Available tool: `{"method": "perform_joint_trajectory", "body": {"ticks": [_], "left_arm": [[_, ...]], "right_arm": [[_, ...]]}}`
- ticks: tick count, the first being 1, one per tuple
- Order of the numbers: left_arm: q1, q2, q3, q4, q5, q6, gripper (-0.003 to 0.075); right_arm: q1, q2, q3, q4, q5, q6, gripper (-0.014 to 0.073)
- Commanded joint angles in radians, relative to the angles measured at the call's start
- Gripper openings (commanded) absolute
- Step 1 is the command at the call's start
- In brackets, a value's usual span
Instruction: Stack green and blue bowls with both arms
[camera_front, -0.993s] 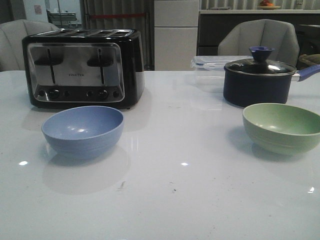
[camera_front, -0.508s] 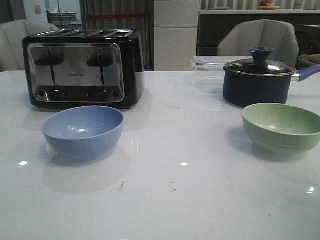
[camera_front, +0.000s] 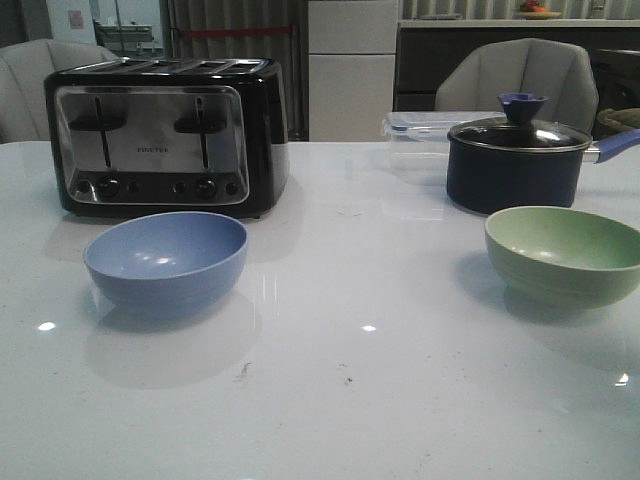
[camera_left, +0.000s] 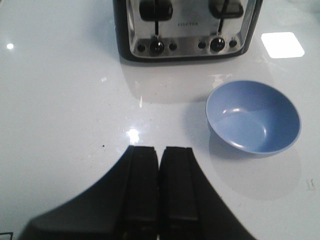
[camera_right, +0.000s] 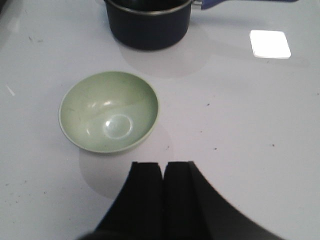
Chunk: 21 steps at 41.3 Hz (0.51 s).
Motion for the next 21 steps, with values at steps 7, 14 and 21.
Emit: {"method": "perform_joint_trajectory", "body": {"ticks": [7,14,21], "left_arm": [[-0.003,0.041,-0.032,-0.005,-0.08,-0.002,0.0378],[-0.003,0.041,-0.032,-0.005,-0.091,-0.002,0.0456],[-0.003,0.041,-0.032,-0.003,-0.091,-0.002,0.0456]], "right_arm": [[-0.003,0.148,-0.037,-0.011,-0.061,0.002,0.0505],[-0.004,0.278,-0.054,-0.004,-0.133,0.002,0.0589],[-0.004,0.459,-0.158,0.014,-0.124,0.002,0.0589]]}}
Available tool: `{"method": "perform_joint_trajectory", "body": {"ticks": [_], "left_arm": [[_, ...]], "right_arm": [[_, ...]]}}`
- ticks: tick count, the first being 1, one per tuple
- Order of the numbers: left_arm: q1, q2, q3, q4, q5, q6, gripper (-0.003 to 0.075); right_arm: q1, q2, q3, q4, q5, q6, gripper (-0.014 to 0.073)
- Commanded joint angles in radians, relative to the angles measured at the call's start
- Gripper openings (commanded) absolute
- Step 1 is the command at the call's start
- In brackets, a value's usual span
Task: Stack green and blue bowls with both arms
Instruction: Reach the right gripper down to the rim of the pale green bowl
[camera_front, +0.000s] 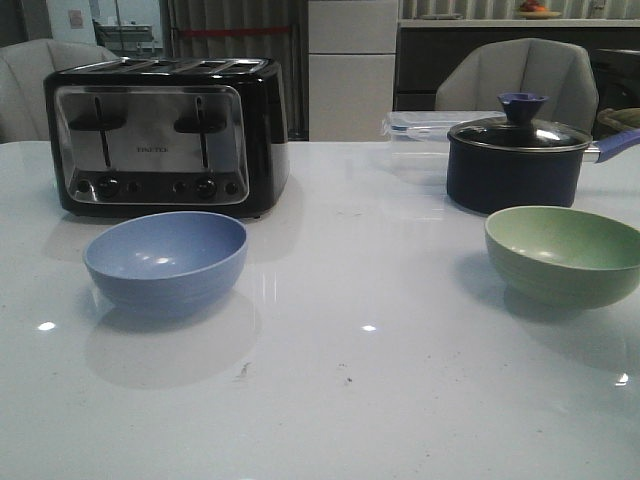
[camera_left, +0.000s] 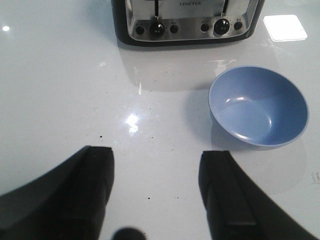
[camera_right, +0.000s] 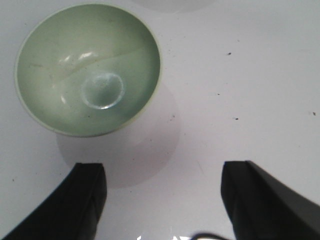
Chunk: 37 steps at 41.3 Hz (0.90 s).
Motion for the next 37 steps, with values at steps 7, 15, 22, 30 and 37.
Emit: {"method": "perform_joint_trajectory", "body": {"ticks": [7,15,22,30,37], "left_arm": [[-0.003,-0.001,-0.032,0.009,-0.082,-0.002,0.0456],[-0.003,-0.001,-0.032,0.016,-0.082,-0.002,0.0456],[-0.003,-0.001,-0.032,0.016,-0.082,-0.002,0.0456],[-0.003,-0.001,-0.032,0.016,-0.082,-0.002,0.0456],[-0.003,-0.001,-0.032,0.016,-0.082,-0.002,0.0456]], "right_arm": [[-0.004,0.247,-0.209,0.03,-0.024,0.002,0.0589],[-0.004,0.435,-0.355,0.053,0.032,0.002,0.0513],[-0.004,0.557,-0.451,0.052,0.101,0.001,0.04],[-0.004,0.575,-0.469,0.052,0.12,-0.003,0.0217],[-0.004,0.564,-0.469,0.052,0.123,-0.004,0.0058]]}}
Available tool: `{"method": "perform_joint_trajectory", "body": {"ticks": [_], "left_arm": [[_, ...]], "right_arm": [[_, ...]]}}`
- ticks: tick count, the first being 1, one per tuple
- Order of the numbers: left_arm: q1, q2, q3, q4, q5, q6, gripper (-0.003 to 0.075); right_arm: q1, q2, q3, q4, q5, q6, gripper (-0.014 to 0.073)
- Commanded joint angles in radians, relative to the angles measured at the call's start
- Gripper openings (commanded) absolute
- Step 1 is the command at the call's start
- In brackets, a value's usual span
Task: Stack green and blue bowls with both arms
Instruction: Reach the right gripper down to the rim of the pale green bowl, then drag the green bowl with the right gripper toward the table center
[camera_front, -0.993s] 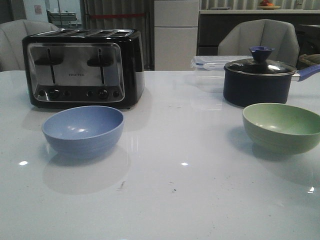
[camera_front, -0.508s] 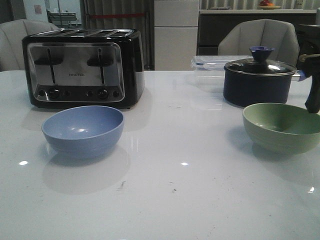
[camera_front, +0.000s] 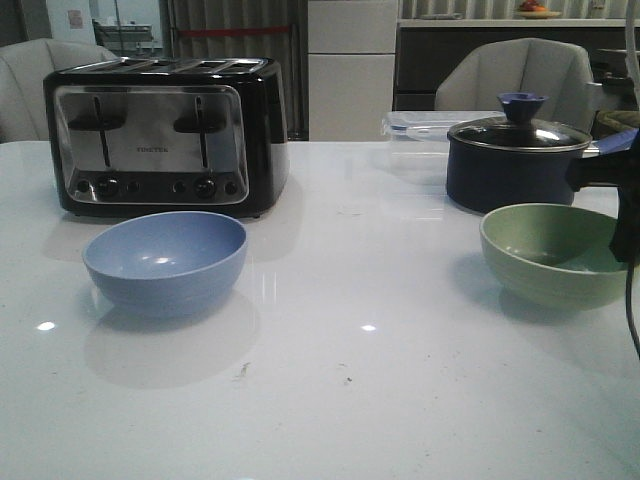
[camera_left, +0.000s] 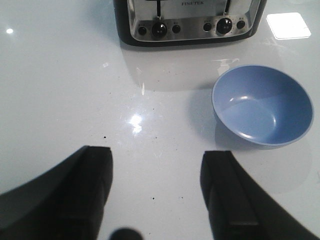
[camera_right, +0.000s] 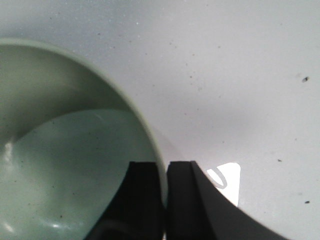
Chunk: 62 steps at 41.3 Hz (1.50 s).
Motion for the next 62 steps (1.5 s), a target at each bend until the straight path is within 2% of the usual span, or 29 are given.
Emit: {"method": "perform_joint_trajectory", "body": {"ticks": [1,6,14,20,28,34,41,45,51,54,62], "left_arm": [[-0.003,-0.001,-0.032,-0.003,-0.08,-0.002,0.0456],[-0.003,-0.001,-0.032,-0.003,-0.078,-0.002,0.0456],[-0.003,-0.001,-0.032,-0.003,-0.078,-0.002,0.0456],[-0.003,-0.001,-0.032,-0.003,-0.076,-0.002,0.0456],[-0.003,-0.001,-0.032,-0.003,-0.074,-0.002,0.0456],[-0.003,-0.001,-0.032,-0.003,-0.074,-0.002,0.0456],[-0.003,-0.001,-0.032,-0.003,-0.074,-0.002,0.0456],[-0.003,-0.001,-0.032,-0.003,-0.074,-0.002,0.0456],[-0.003,-0.001,-0.032,-0.003,-0.074,-0.002,0.0456],[-0.003,0.001,-0.032,-0.003,-0.074,-0.002,0.0456],[-0.003,0.025,-0.032,-0.003,-0.08,-0.002,0.0456]], "right_arm": [[-0.002,-0.064,-0.029,0.0,-0.014,-0.006,0.0048],[0.032,-0.118,-0.029,0.0,-0.005,-0.033,0.0055],[0.19,-0.214,-0.029,0.015,-0.004,-0.039,0.0055],[0.317,-0.203,-0.029,0.067,-0.006,-0.039,0.0055],[0.43,-0.14,-0.029,0.118,-0.037,-0.039,0.0055],[0.474,-0.081,-0.029,0.125,-0.078,-0.039,0.0059],[0.477,-0.034,-0.029,0.125,-0.103,-0.039,0.0064],[0.477,-0.029,-0.029,0.124,-0.112,-0.039,0.0148],[0.477,-0.038,-0.029,0.115,-0.126,-0.039,0.0406],[0.477,-0.057,-0.029,0.096,-0.126,-0.039,0.0476],[0.48,-0.194,-0.013,0.056,-0.105,-0.039,0.0485]]}}
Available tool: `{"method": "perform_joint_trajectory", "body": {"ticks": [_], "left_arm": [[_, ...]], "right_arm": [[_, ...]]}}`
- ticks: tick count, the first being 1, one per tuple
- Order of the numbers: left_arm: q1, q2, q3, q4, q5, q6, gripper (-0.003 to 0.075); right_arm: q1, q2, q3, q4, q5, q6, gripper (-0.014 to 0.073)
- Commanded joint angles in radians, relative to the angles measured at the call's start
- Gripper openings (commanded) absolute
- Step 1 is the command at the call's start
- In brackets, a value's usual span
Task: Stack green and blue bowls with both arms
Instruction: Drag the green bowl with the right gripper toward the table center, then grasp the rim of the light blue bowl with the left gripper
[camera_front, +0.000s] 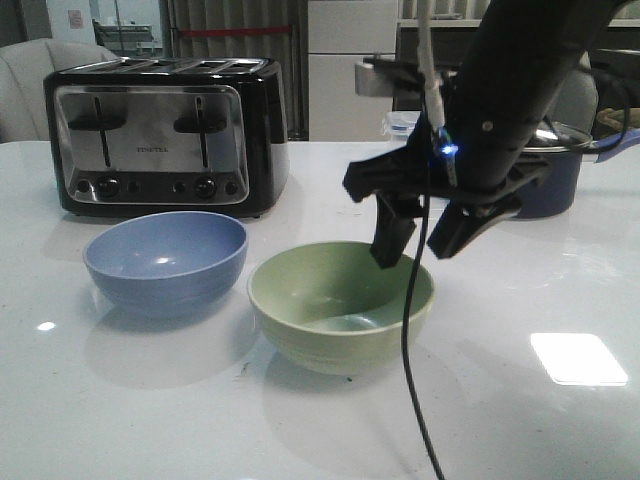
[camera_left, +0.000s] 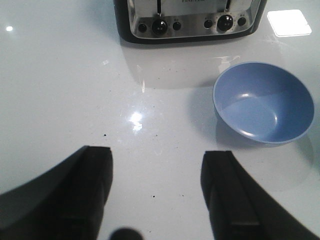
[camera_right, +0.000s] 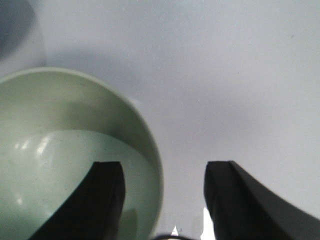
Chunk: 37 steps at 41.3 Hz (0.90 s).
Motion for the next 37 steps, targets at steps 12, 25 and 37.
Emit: {"method": "perform_joint_trajectory", "body": {"ticks": [12,25,37], "left_arm": [[-0.029,0.061,-0.032,-0.049,-0.089,0.029,0.0459],[-0.194,0.264,-0.076,-0.075,-0.181,0.05,0.0671],[-0.206,0.612,-0.281,-0.077,-0.16,0.05,0.0664]], "right_arm": [[0.031,-0.494,0.199,-0.06,-0.064,-0.011,0.0485],[0.031,-0.8,0.393,-0.06,-0.055,-0.011,0.0485],[0.031,-0.83,0.399,-0.06,-0.016,-0.011,0.0485]]}}
